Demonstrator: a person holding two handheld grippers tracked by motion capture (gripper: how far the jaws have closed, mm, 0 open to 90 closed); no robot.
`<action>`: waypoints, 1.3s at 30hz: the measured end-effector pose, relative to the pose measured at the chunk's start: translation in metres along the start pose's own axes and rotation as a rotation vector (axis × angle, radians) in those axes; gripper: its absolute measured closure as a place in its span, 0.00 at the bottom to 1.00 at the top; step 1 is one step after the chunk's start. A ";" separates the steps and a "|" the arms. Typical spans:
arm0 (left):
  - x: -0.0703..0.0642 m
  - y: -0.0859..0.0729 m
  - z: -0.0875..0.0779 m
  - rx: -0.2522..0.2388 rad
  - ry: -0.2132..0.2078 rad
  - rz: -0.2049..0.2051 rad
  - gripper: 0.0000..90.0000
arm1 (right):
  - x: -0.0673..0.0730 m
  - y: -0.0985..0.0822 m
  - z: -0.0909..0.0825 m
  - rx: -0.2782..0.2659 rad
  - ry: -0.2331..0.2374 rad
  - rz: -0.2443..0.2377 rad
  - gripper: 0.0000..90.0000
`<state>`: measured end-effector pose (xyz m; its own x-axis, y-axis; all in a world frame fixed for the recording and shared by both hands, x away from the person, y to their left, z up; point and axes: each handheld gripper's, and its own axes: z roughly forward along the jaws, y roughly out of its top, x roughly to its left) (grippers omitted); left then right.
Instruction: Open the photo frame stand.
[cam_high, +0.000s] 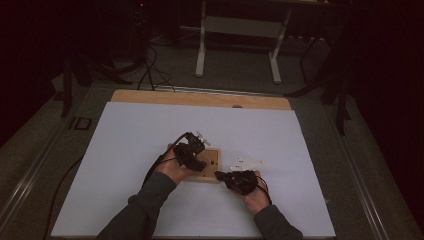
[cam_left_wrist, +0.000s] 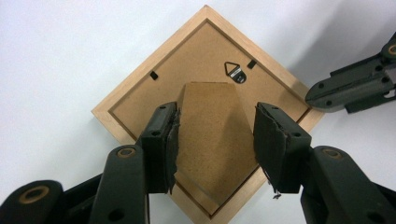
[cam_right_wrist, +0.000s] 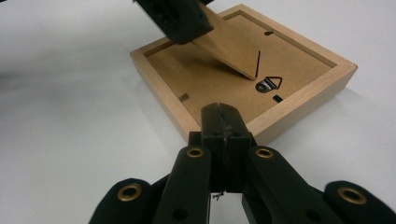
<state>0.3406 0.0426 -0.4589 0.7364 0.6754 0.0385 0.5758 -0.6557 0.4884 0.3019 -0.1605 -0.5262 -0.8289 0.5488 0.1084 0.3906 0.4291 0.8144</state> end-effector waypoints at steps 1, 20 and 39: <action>0.000 0.002 0.000 0.004 0.000 0.000 0.58 | 0.000 0.000 0.000 0.001 0.000 0.001 1.00; 0.000 0.001 0.001 0.008 -0.001 0.004 0.57 | -0.001 0.000 0.000 0.001 0.005 -0.001 1.00; 0.009 -0.004 0.000 -0.002 -0.062 -0.044 0.56 | -0.004 0.001 -0.002 0.009 -0.009 -0.007 1.00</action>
<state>0.3448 0.0514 -0.4602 0.7313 0.6811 -0.0371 0.6071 -0.6251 0.4905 0.3046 -0.1638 -0.5251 -0.8278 0.5525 0.0975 0.3887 0.4394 0.8098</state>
